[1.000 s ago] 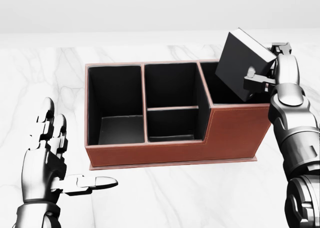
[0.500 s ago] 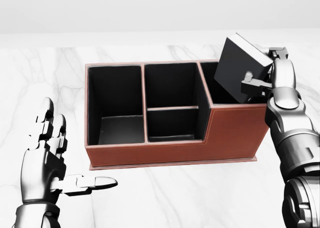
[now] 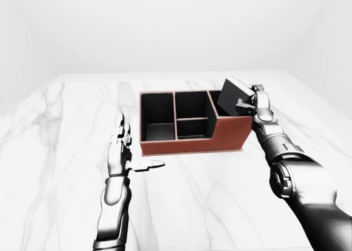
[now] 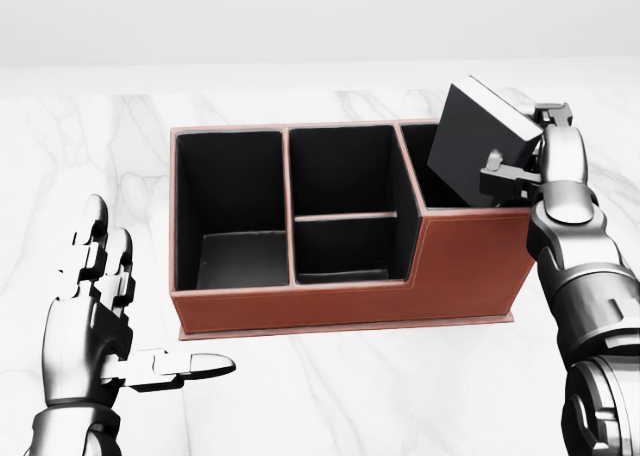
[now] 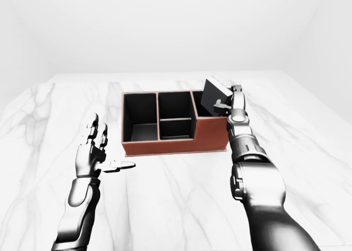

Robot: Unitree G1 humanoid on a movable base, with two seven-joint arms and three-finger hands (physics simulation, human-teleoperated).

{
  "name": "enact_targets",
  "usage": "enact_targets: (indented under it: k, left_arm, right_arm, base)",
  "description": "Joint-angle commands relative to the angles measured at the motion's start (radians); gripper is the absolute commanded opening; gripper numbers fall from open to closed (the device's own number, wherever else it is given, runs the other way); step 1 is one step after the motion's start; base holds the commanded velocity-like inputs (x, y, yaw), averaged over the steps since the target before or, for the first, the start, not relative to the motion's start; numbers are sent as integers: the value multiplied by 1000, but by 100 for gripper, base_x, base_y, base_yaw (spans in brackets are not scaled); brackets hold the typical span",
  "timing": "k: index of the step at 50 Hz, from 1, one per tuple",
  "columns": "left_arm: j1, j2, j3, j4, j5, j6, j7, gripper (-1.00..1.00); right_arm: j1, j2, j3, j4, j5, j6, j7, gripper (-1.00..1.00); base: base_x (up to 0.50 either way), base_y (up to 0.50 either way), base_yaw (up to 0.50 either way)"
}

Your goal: Pick up the book and place it in the right compartment of the caddy.

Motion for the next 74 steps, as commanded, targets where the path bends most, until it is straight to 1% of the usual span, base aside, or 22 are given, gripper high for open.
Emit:
enact_targets:
  k: [1, 2, 7, 11, 26, 28, 31, 33, 35, 38, 43, 52, 53, 55, 56, 57, 58, 61, 64, 70, 72, 74]
  left_arm:
    - [-1, -2, -1, 1, -23, -11, -14, 100]
    - [0, -2, -1, 3, -23, -13, -15, 100]
    - [2, -2, -1, -9, -24, -4, -14, 100]
    - [-2, -1, 1, 4, -25, -13, -15, 100]
    - [1, -2, 0, 0, -24, -12, -14, 100]
    - [2, -2, -1, -5, -24, -7, -13, 100]
    - [2, -2, 0, 4, -24, -17, -15, 100]
    - [0, -2, 1, 1, -24, -12, -14, 100]
    - [2, -2, -1, -5, -23, -8, -13, 100]
    - [2, -3, -1, 3, -22, -16, -14, 100]
    - [2, -3, -2, 7, -21, -19, -14, 100]
    - [1, -2, 0, -5, -22, -7, -13, 100]
    - [1, -2, 1, 2, -23, -13, -14, 100]
    - [1, -2, 1, 5, -23, -16, -15, 100]
    - [1, -2, 1, 6, -23, -17, -15, 100]
    - [1, -2, 1, 7, -24, -18, -15, 100]
    - [0, -1, 2, 10, -25, -19, -16, 100]
    - [5, -2, 0, -7, -24, -8, -14, 100]
    - [4, -2, 1, -2, -25, -12, -15, 100]
    - [5, -3, -1, -11, -24, -5, -13, 100]
    - [5, -2, 0, -11, -24, -5, -14, 100]
    - [7, -2, 0, -9, -25, -8, -15, 100]
  right_arm:
    - [-12, -1, -45, -32, 60, 0, -9, -80]
    - [-20, -5, -43, -36, 59, 0, -9, 100]
    - [-25, -5, -45, -37, 65, 0, 2, 100]
    - [-26, -5, -44, -35, 65, 0, 2, 100]
    - [-20, -1, -50, -44, 78, 0, 10, 100]
    - [-43, -9, -50, -55, 88, 0, 15, 100]
    - [-77, -22, -51, -78, 108, 0, 22, 100]
    - [-101, -33, -49, -99, 120, 0, 25, 100]
    - [-131, -48, -49, -134, 142, 0, 43, 100]
    - [-165, -70, -47, -204, 174, 0, 55, 100]
    - [-177, -88, -42, -326, 221, 0, 63, 100]
    - [-120, -125, -52, -878, 344, 0, 18, 100]
    - [-120, -133, -57, -947, 363, 8, 7, 100]
    - [-120, -147, -67, -1045, 396, 72, -14, 100]
    - [-129, -167, -77, -1143, 431, 135, -33, 100]
    - [-132, -178, -80, -1187, 445, 162, -47, 100]
    - [-142, -191, -88, -1237, 473, 174, -65, 100]
    - [-148, -227, -99, -1366, 541, 174, -108, 100]
    - [-156, -279, -132, -1513, 667, 174, -191, 100]
    - [-223, -419, -166, -1724, 950, 174, -376, 100]
    - [-188, -462, -183, -1806, 1039, 174, -393, 100]
    - [-232, -538, -189, -1839, 1171, 174, -393, 100]
  base:
    - [0, 0, 0]
    - [0, 0, 0]
    - [0, 0, 0]
    - [0, 0, 0]
    - [0, 0, 0]
    - [0, 0, 0]
    - [0, 0, 0]
    - [0, 0, 0]
    - [0, 0, 0]
    - [0, 0, 0]
    - [0, 0, 0]
    - [0, 0, 0]
    - [0, 0, 0]
    - [0, 0, 0]
    - [0, 0, 0]
    - [0, 0, 0]
    - [0, 0, 0]
    - [0, 0, 0]
    - [0, 0, 0]
    - [0, 0, 0]
    - [0, 0, 0]
    - [0, 0, 0]
